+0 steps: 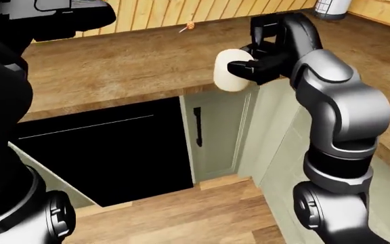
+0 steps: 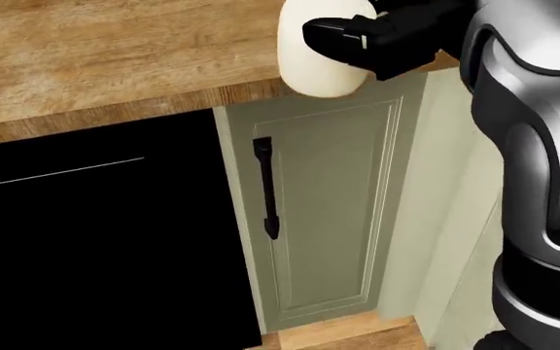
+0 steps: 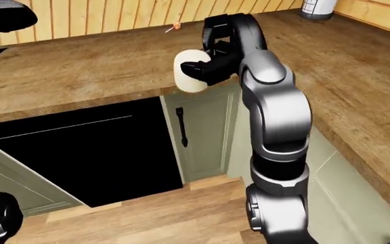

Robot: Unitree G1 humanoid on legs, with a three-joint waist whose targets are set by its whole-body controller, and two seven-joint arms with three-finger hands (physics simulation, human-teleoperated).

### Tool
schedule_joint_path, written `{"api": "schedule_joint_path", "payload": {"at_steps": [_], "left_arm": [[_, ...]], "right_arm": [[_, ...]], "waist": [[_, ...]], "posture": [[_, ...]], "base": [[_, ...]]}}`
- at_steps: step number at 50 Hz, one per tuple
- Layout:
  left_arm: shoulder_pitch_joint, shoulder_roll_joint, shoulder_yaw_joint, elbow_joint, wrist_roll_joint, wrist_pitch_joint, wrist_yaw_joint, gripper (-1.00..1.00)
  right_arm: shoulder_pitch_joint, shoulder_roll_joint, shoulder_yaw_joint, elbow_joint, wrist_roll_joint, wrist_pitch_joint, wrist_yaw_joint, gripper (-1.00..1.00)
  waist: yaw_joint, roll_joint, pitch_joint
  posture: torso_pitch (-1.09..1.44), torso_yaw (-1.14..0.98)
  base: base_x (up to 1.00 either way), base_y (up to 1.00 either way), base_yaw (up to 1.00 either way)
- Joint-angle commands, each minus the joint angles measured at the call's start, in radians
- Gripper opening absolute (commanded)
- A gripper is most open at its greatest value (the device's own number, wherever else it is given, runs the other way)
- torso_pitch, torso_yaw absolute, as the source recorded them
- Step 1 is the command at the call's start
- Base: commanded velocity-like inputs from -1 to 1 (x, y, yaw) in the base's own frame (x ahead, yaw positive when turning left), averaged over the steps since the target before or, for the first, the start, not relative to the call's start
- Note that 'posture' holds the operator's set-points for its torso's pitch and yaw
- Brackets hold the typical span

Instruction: Pick up the wedge of cheese and place it on the slice of bread to prepare a simple cheese on bread dish.

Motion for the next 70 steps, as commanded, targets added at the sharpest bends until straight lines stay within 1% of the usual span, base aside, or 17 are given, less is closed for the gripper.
{"api": "schedule_joint_path", "payload": {"at_steps": [1, 2, 12, 16, 24, 26, 27, 28, 35, 38, 39, 41, 46, 50, 53, 63, 70], "left_arm": [[-0.025, 0.018, 0.022, -0.009, 0.008, -0.023, 0.002, 1.00], [-0.026, 0.019, 0.023, -0.008, 0.007, -0.022, 0.002, 1.00], [-0.021, 0.013, 0.016, -0.011, 0.012, -0.025, 0.002, 1.00], [-0.019, 0.010, 0.016, -0.009, 0.016, -0.027, -0.002, 1.00], [-0.024, 0.011, 0.025, -0.009, 0.011, -0.020, 0.003, 1.00], [-0.022, 0.013, 0.023, -0.005, 0.013, -0.025, 0.001, 1.00], [-0.022, 0.013, 0.022, -0.005, 0.013, -0.026, 0.001, 1.00], [-0.022, 0.012, 0.020, -0.004, 0.014, -0.027, 0.001, 1.00], [-0.026, 0.014, 0.022, -0.006, 0.013, -0.023, 0.001, 1.00], [-0.021, 0.012, 0.019, -0.009, 0.015, -0.025, 0.003, 1.00], [-0.017, 0.009, 0.014, -0.007, 0.020, -0.031, 0.000, 1.00], [-0.015, 0.006, 0.012, -0.008, 0.025, -0.031, -0.003, 1.00], [-0.019, 0.003, 0.016, -0.009, 0.026, -0.025, -0.004, 1.00], [-0.019, 0.002, 0.016, -0.012, 0.027, -0.022, -0.004, 1.00], [-0.020, 0.005, 0.020, -0.010, 0.026, -0.022, -0.005, 1.00], [-0.022, 0.012, 0.013, -0.014, 0.030, -0.027, -0.003, 1.00], [-0.027, 0.012, 0.019, -0.015, 0.029, -0.020, -0.003, 1.00]], "right_arm": [[-0.040, -0.002, -0.006, -0.034, -0.003, -0.042, 0.006, -1.00], [-0.040, -0.001, -0.006, -0.033, -0.005, -0.043, 0.009, -1.00], [-0.034, 0.007, -0.006, -0.031, -0.023, -0.042, 0.020, -1.00], [-0.033, 0.012, -0.010, -0.030, -0.026, -0.042, 0.019, -1.00], [-0.035, 0.011, -0.006, -0.028, -0.031, -0.042, 0.025, -1.00], [-0.034, 0.011, -0.006, -0.022, -0.032, -0.047, 0.027, -1.00], [-0.034, 0.012, -0.006, -0.022, -0.033, -0.045, 0.027, -1.00], [-0.038, 0.013, -0.005, -0.025, -0.034, -0.040, 0.027, -1.00], [-0.037, 0.014, -0.005, -0.028, -0.038, -0.040, 0.030, -1.00], [-0.036, 0.016, -0.006, -0.023, -0.040, -0.045, 0.028, -1.00], [-0.039, 0.018, -0.003, -0.021, -0.040, -0.047, 0.028, -1.00], [-0.036, 0.018, -0.002, -0.019, -0.042, -0.049, 0.030, -1.00], [-0.035, 0.018, -0.001, -0.021, -0.046, -0.046, 0.032, -1.00], [-0.033, 0.021, 0.000, -0.017, -0.048, -0.055, 0.034, -1.00], [-0.034, 0.021, 0.000, -0.017, -0.050, -0.055, 0.037, -1.00], [-0.035, 0.017, -0.001, -0.026, -0.056, -0.042, 0.038, -1.00], [-0.038, 0.017, -0.001, -0.033, -0.060, -0.034, 0.042, -1.00]], "waist": [[0.010, 0.011, -0.051], [0.011, 0.034, -0.057], [0.019, -0.092, -0.068], [0.019, -0.092, -0.063], [0.009, -0.004, -0.048], [0.005, 0.069, -0.075], [0.007, 0.017, -0.058], [0.001, 0.028, -0.054], [-0.001, -0.051, -0.057], [0.003, -0.122, -0.071], [-0.003, -0.082, -0.061], [0.010, -0.103, -0.076], [0.017, -0.063, -0.062], [0.004, 0.039, -0.073], [0.002, 0.027, -0.061], [0.008, -0.106, -0.066], [0.018, -0.081, -0.075]], "posture": [[0.00, 0.00], [0.00, 0.00], [0.00, 0.00], [0.00, 0.00], [0.00, 0.00], [0.00, 0.00], [0.00, 0.00], [0.00, 0.00], [0.00, 0.00], [0.00, 0.00], [0.00, 0.00], [0.00, 0.00], [0.00, 0.00], [0.00, 0.00], [0.00, 0.00], [0.00, 0.00], [0.00, 0.00]], "base": [[0.00, 0.13, 0.00], [0.00, 0.15, 0.00], [0.00, 0.16, 0.00], [0.00, 0.16, 0.00], [0.00, 0.20, 0.00], [0.00, 0.29, 0.00], [0.00, 0.28, 0.00], [0.00, 0.29, 0.00], [0.00, 0.29, 0.00], [0.00, 0.29, 0.00], [0.00, 0.29, 0.00], [0.00, 0.29, 0.00], [0.00, 0.28, 0.00], [0.00, 0.28, 0.00], [0.00, 0.28, 0.00], [0.00, 0.29, 0.00], [0.00, 0.28, 0.00]]}}
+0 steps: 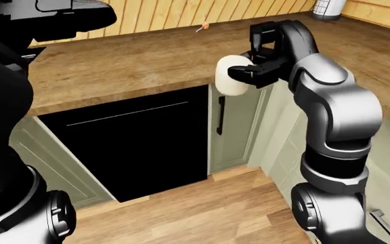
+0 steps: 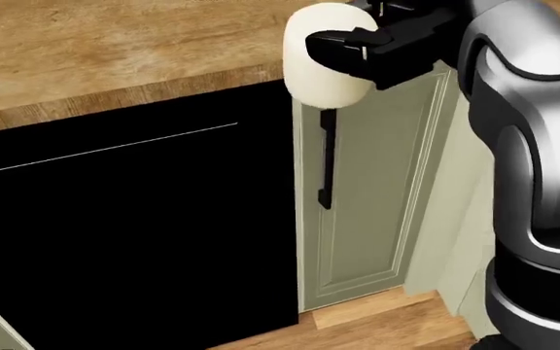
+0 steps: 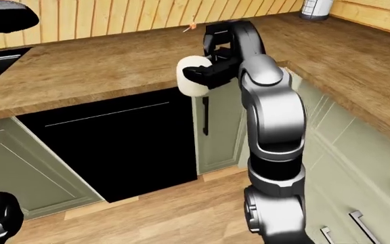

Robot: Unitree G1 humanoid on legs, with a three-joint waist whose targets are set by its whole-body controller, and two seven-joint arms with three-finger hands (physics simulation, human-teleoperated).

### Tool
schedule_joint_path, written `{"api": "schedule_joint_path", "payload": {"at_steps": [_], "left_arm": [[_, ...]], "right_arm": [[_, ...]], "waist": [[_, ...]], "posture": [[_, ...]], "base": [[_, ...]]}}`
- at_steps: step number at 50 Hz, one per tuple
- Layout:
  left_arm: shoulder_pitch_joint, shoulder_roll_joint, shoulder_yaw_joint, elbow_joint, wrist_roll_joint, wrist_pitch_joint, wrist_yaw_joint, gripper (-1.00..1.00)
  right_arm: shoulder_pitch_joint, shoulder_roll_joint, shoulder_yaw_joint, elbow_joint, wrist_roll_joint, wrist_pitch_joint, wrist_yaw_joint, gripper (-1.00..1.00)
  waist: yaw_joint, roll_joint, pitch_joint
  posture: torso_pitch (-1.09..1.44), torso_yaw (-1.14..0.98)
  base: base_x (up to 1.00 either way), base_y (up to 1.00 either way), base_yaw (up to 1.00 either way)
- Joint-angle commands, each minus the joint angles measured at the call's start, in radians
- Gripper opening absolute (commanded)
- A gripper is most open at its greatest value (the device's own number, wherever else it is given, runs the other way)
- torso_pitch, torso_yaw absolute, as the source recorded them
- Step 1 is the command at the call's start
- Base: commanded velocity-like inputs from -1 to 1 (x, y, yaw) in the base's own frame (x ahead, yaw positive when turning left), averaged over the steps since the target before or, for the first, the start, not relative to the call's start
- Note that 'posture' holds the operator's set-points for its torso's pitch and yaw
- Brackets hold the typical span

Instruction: Pick up the wedge of cheese and place it on the slice of bread to prepare a simple cheese on bread dish.

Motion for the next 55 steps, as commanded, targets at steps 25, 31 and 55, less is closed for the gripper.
{"api": "schedule_joint_path", "payload": {"at_steps": [25, 31, 55], "left_arm": [[-0.026, 0.016, 0.031, -0.022, 0.008, -0.017, 0.007, 1.00], [-0.023, 0.018, 0.025, -0.023, 0.004, -0.020, 0.012, 1.00], [-0.028, 0.010, 0.026, -0.007, 0.024, -0.027, -0.004, 1.00]], "right_arm": [[-0.047, 0.002, -0.001, -0.063, 0.008, -0.053, 0.008, -1.00], [-0.047, 0.003, -0.003, -0.069, 0.009, -0.049, 0.010, -1.00], [-0.047, 0.010, 0.004, -0.057, 0.000, -0.064, 0.013, -1.00]], "waist": [[0.006, -0.025, -0.039], [-0.003, 0.070, -0.018], [0.008, 0.008, -0.019]], "posture": [[0.00, 0.00], [0.00, 0.00], [0.00, 0.00]], "base": [[0.00, 0.30, 0.00], [0.00, 0.29, 0.00], [0.00, 0.28, 0.00]]}}
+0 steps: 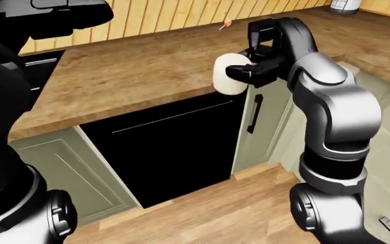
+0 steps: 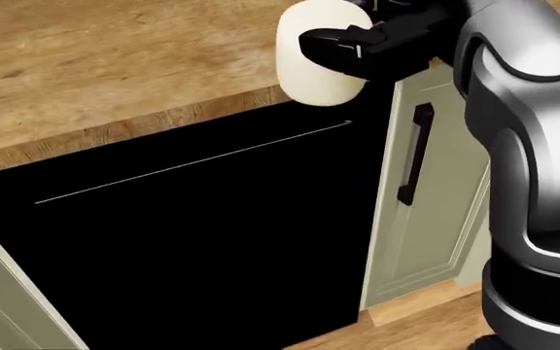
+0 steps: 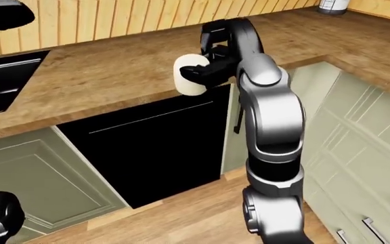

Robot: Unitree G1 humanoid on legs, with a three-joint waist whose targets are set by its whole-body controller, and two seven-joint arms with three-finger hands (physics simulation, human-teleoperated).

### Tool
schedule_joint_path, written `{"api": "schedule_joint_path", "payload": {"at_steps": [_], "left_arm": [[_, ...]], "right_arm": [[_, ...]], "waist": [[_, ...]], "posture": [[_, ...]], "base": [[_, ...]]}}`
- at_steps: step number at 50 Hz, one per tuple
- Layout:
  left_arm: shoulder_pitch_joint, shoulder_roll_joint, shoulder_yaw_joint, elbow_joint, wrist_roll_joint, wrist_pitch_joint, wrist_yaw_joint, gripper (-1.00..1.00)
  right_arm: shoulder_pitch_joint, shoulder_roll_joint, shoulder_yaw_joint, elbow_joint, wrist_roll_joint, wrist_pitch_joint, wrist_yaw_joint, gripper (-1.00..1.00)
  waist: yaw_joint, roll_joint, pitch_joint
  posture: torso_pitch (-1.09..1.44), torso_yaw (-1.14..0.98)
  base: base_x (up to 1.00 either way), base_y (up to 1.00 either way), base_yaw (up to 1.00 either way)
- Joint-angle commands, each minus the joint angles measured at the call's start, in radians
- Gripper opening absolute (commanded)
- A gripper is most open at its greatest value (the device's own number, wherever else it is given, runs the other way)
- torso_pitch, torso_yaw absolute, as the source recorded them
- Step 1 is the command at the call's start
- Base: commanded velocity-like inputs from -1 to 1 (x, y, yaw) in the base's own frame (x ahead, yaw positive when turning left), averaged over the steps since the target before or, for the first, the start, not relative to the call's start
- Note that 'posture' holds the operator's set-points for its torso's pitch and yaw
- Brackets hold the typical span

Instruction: Pick up the wedge of cheese and place it on the slice of bread to prepare a simple cheese on bread dish.

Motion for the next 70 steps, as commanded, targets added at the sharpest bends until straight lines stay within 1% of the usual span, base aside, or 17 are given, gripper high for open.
{"api": "schedule_joint_path", "payload": {"at_steps": [1, 4, 15, 18, 23, 29, 32, 33, 45, 49, 51, 60, 63, 64, 65, 67, 70], "left_arm": [[-0.024, 0.018, 0.019, -0.012, 0.002, -0.019, 0.008, 1.00], [-0.022, 0.019, 0.014, -0.007, 0.003, -0.026, 0.009, 1.00], [-0.020, 0.020, 0.011, -0.008, -0.001, -0.029, 0.012, 1.00], [-0.019, 0.017, 0.010, -0.010, -0.001, -0.027, 0.013, 1.00], [-0.019, 0.017, 0.013, -0.011, 0.000, -0.025, 0.013, 1.00], [-0.019, 0.016, 0.011, -0.007, 0.002, -0.028, 0.012, 1.00], [-0.019, 0.018, 0.013, -0.005, 0.001, -0.029, 0.011, 1.00], [-0.020, 0.019, 0.014, -0.006, 0.001, -0.029, 0.012, 1.00], [-0.019, 0.024, 0.016, -0.007, -0.006, -0.028, 0.015, 1.00], [-0.019, 0.025, 0.015, -0.010, -0.007, -0.026, 0.016, 1.00], [-0.018, 0.024, 0.014, -0.009, -0.007, -0.028, 0.016, 1.00], [-0.017, 0.017, 0.010, -0.008, -0.002, -0.031, 0.016, 1.00], [-0.017, 0.015, 0.008, -0.009, -0.001, -0.029, 0.016, 1.00], [-0.018, 0.015, 0.008, -0.007, 0.001, -0.030, 0.015, 1.00], [-0.018, 0.014, 0.008, -0.006, 0.002, -0.031, 0.014, 1.00], [-0.020, 0.015, 0.008, -0.004, 0.003, -0.031, 0.013, 1.00], [-0.022, 0.017, 0.010, -0.003, 0.003, -0.029, 0.012, 1.00]], "right_arm": [[-0.044, 0.000, -0.002, -0.043, 0.008, -0.051, 0.003, -1.00], [-0.044, 0.001, -0.002, -0.038, 0.007, -0.053, 0.004, -1.00], [-0.046, 0.005, -0.004, -0.035, 0.007, -0.060, 0.001, -1.00], [-0.043, 0.007, -0.002, -0.036, 0.007, -0.061, 0.002, -1.00], [-0.043, 0.009, -0.003, -0.034, 0.009, -0.063, 0.001, -1.00], [-0.044, 0.009, -0.004, -0.033, 0.010, -0.063, -0.001, -1.00], [-0.042, 0.009, -0.004, -0.036, 0.012, -0.062, -0.001, -1.00], [-0.042, 0.008, -0.003, -0.035, 0.011, -0.064, -0.002, -1.00], [-0.043, 0.005, -0.002, -0.040, 0.009, -0.060, -0.002, -1.00], [-0.042, 0.006, 0.000, -0.033, 0.008, -0.068, 0.000, -1.00], [-0.041, 0.006, 0.000, -0.033, 0.007, -0.068, 0.000, -1.00], [-0.039, 0.011, 0.001, -0.024, 0.002, -0.077, 0.004, -1.00], [-0.040, 0.012, -0.001, -0.024, 0.002, -0.073, 0.002, -1.00], [-0.037, 0.014, -0.004, -0.024, 0.005, -0.073, 0.002, -1.00], [-0.037, 0.014, -0.004, -0.025, 0.008, -0.072, 0.003, -1.00], [-0.033, 0.014, 0.002, -0.020, 0.006, -0.074, 0.001, -1.00], [-0.030, 0.008, 0.007, -0.015, -0.005, -0.077, 0.002, -1.00]], "waist": [[0.005, -0.004, -0.023], [-0.005, 0.089, -0.039], [-0.004, -0.009, -0.031], [-0.001, -0.058, -0.037], [0.002, -0.053, -0.053], [0.009, 0.002, -0.032], [0.004, 0.105, -0.048], [0.006, 0.063, -0.043], [-0.006, -0.007, -0.047], [-0.006, -0.069, -0.054], [-0.012, -0.072, -0.062], [0.001, -0.023, -0.037], [-0.003, 0.020, -0.028], [-0.008, 0.045, -0.039], [-0.008, 0.103, -0.032], [-0.025, 0.075, 0.016], [-0.029, 0.051, -0.007]], "posture": [[0.00, 0.00], [0.00, 0.00], [0.00, 0.00], [0.00, 0.00], [0.00, 0.00], [0.00, 0.00], [0.00, 0.00], [0.00, 0.00], [0.00, 0.00], [0.00, 0.00], [0.00, 0.00], [0.00, 0.00], [0.00, 0.00], [0.00, 0.00], [0.00, 0.00], [0.00, 0.00], [0.00, 0.00]], "base": [[0.00, 0.27, 0.00], [0.00, 0.28, 0.00], [-0.05, 0.29, 0.00], [-0.08, 0.29, 0.00], [-0.10, 0.30, 0.00], [-0.12, 0.30, 0.00], [-0.17, 0.30, 0.00], [-0.22, 0.31, 0.00], [-0.32, 0.33, 0.00], [-0.43, 0.36, 0.00], [-0.42, 0.39, 0.00], [-0.30, 0.42, 0.00], [-0.25, 0.45, 0.00], [-0.01, 0.35, 0.00], [0.00, 0.30, 0.00], [0.00, 0.23, 0.00], [0.00, 0.14, 0.07]]}}
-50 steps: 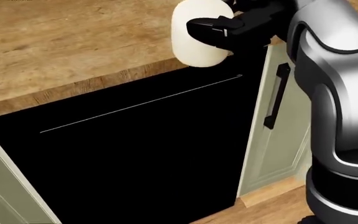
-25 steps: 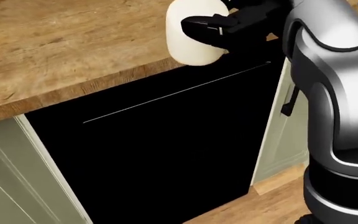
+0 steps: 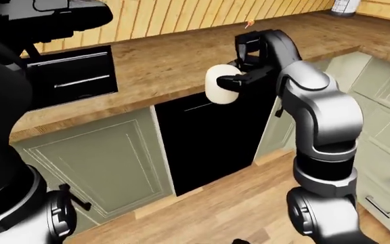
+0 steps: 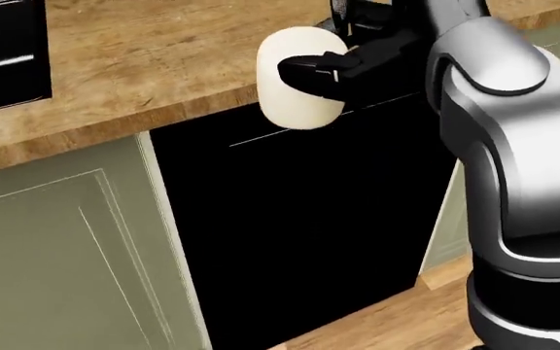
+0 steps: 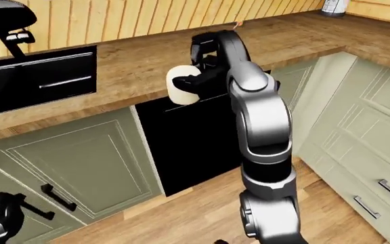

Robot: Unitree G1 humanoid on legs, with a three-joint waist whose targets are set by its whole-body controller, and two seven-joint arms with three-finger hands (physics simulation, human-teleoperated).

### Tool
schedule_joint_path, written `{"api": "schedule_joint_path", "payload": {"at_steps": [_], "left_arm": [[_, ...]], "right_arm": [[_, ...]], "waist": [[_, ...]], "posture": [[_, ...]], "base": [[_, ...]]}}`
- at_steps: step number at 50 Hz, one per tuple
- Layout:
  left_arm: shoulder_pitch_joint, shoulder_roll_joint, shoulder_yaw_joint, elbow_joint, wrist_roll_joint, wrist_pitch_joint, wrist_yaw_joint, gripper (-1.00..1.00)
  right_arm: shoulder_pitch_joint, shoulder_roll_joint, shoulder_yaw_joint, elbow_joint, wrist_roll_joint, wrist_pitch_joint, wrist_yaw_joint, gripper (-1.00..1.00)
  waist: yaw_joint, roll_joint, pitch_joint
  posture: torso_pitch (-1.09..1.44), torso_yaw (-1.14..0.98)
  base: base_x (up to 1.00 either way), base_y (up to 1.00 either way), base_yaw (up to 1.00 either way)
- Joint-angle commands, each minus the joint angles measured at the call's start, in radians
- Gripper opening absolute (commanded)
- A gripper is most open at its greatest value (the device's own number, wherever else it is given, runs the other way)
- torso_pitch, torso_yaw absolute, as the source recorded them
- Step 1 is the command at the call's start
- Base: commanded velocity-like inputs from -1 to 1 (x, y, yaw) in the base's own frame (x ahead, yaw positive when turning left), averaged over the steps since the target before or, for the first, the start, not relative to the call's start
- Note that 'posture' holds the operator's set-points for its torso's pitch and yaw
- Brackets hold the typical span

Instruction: Pick up the wedge of cheese and place it on the slice of bread to prepare a simple cheese on bread dish.

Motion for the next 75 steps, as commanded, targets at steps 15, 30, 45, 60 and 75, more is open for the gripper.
{"api": "schedule_joint_path", "payload": {"at_steps": [15, 30, 45, 60, 75], "left_arm": [[-0.026, 0.019, 0.014, -0.018, -0.001, -0.037, 0.000, 1.00], [-0.029, 0.013, 0.012, -0.020, 0.004, -0.031, -0.001, 1.00], [-0.026, 0.016, 0.014, -0.024, -0.001, -0.032, 0.001, 1.00], [-0.030, 0.005, 0.005, -0.022, 0.012, -0.030, -0.005, 1.00], [-0.030, 0.014, 0.014, -0.027, 0.002, -0.027, -0.001, 1.00]], "right_arm": [[-0.058, -0.013, -0.040, -0.061, -0.027, -0.060, -0.015, -1.00], [-0.058, -0.011, -0.040, -0.054, -0.026, -0.066, -0.023, -1.00], [-0.058, -0.014, -0.042, -0.055, -0.029, -0.064, -0.028, -1.00], [-0.060, -0.015, -0.049, -0.041, -0.009, -0.071, -0.045, -1.00], [-0.058, -0.021, -0.047, -0.060, -0.003, -0.057, -0.044, -1.00]], "waist": [[0.049, -0.086, -0.033], [0.035, 0.011, -0.065], [0.037, -0.116, -0.038], [0.019, 0.015, -0.046], [0.024, -0.071, -0.043]], "posture": [[0.00, 0.00], [0.00, 0.00], [0.00, 0.00], [0.00, 0.00], [0.00, 0.00]], "base": [[0.00, 0.00, 0.46], [0.00, 0.00, 0.50], [0.00, 0.00, 0.49], [0.00, 0.35, 0.00], [0.00, 0.35, 0.00]]}}
